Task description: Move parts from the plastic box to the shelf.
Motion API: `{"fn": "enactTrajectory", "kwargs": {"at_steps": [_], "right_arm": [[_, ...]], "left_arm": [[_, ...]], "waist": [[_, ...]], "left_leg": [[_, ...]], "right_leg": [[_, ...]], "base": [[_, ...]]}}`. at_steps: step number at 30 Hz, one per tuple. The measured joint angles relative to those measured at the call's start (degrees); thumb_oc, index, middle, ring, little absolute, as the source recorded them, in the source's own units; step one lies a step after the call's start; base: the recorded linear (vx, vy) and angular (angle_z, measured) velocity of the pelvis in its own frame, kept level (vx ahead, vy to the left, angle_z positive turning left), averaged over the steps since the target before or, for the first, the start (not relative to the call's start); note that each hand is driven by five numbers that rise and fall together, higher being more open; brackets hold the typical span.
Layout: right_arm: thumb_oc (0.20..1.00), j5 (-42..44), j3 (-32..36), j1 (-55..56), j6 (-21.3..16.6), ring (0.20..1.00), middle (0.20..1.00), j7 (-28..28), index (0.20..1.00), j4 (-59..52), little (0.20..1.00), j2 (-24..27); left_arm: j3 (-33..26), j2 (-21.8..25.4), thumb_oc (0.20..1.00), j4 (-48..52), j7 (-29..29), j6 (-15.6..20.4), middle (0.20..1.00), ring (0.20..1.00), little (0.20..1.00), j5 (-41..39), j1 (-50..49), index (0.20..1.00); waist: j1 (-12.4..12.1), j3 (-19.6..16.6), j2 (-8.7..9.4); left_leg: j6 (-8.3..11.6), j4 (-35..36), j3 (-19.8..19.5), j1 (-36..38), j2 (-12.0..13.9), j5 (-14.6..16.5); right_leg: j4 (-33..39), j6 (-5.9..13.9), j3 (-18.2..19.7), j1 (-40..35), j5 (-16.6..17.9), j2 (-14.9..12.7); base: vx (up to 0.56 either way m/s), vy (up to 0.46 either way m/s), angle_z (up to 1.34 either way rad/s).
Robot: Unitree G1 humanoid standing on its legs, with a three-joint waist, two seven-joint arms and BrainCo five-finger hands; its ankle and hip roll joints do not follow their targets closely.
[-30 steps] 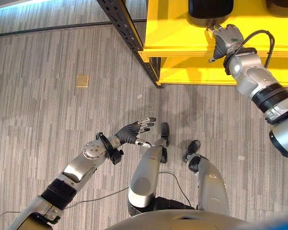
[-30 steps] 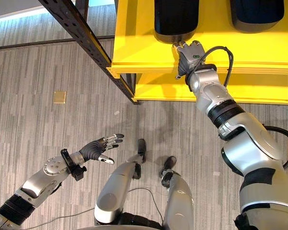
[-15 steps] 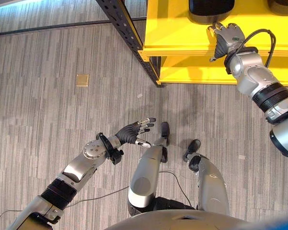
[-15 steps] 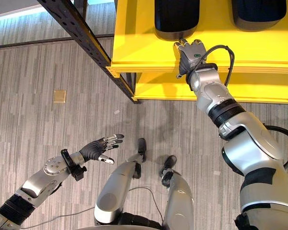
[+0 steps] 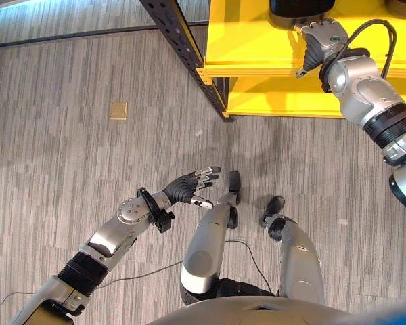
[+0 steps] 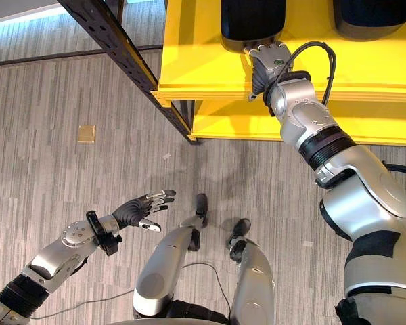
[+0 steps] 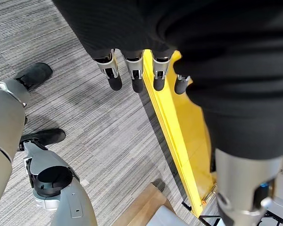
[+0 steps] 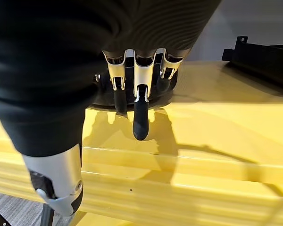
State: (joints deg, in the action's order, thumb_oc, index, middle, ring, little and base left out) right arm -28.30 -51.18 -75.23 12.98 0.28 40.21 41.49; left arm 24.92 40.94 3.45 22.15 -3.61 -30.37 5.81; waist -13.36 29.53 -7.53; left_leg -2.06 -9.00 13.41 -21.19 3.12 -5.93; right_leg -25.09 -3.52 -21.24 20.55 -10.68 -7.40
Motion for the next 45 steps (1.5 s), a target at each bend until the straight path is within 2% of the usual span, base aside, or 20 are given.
{"fn": "enactTrajectory", "kwargs": {"at_steps": [8,9,11,27,45], "right_arm": [[1.000,2.06,0.45,-0.05,-0.71,1.000,1.000,-3.42,1.000,-0.10,1.000,-0.06],[1.000,2.30,0.85,-0.06,-0.63,1.000,1.000,-3.46,1.000,-0.28,1.000,0.00],[1.000,2.79,0.99,-0.27,-0.28,1.000,1.000,-4.17,1.000,-0.52,1.000,0.05],[1.000,7.88,1.73,-0.41,1.84,1.000,1.000,-7.16,1.000,-0.18,1.000,-0.04],[1.000,7.95,2.04,-1.29,1.61,1.000,1.000,-7.34,1.000,1.88,1.000,-0.91]], "left_arm": [[1.11,0.00,1.000,0.01,-0.02,-0.01,1.000,1.000,1.000,-0.09,0.00,1.000],[1.11,0.01,1.000,0.03,-0.05,-0.01,1.000,1.000,1.000,-0.13,-0.03,1.000],[1.05,0.02,1.000,0.36,-0.07,-0.25,1.000,1.000,1.000,-0.59,-0.15,1.000],[2.18,0.03,1.000,0.36,-1.37,-0.69,1.000,1.000,1.000,-2.25,0.91,1.000],[2.10,-0.02,1.000,0.40,-2.08,-0.70,1.000,1.000,1.000,-2.28,1.56,1.000]], "waist": [[0.21,0.00,0.00],[0.14,0.00,0.00],[0.30,0.02,-0.05],[0.38,0.02,-0.05],[0.26,0.04,-0.11]], "left_leg": [[0.02,0.03,0.02,-0.02,-0.08,0.01],[-0.03,0.01,0.04,-0.24,-0.06,-0.05],[0.16,-0.01,-0.04,-1.05,-0.08,0.10],[-0.06,-0.18,-0.03,-0.92,-0.24,0.03],[-0.30,-0.16,0.00,-0.76,-0.27,-0.19]], "right_leg": [[-0.08,0.42,0.05,0.07,-0.25,-0.14],[-0.11,0.00,0.03,0.37,0.12,-0.12],[-0.17,0.43,0.05,1.12,-0.29,-0.14],[-1.04,0.07,0.01,1.30,-0.31,-0.54],[-1.15,-0.04,-0.19,1.16,-0.28,-0.65]], "base": [[-0.01,0.001,0.00],[0.00,0.000,0.00],[0.04,-0.001,0.00],[0.00,0.000,0.00],[-0.01,0.002,0.00]]}}
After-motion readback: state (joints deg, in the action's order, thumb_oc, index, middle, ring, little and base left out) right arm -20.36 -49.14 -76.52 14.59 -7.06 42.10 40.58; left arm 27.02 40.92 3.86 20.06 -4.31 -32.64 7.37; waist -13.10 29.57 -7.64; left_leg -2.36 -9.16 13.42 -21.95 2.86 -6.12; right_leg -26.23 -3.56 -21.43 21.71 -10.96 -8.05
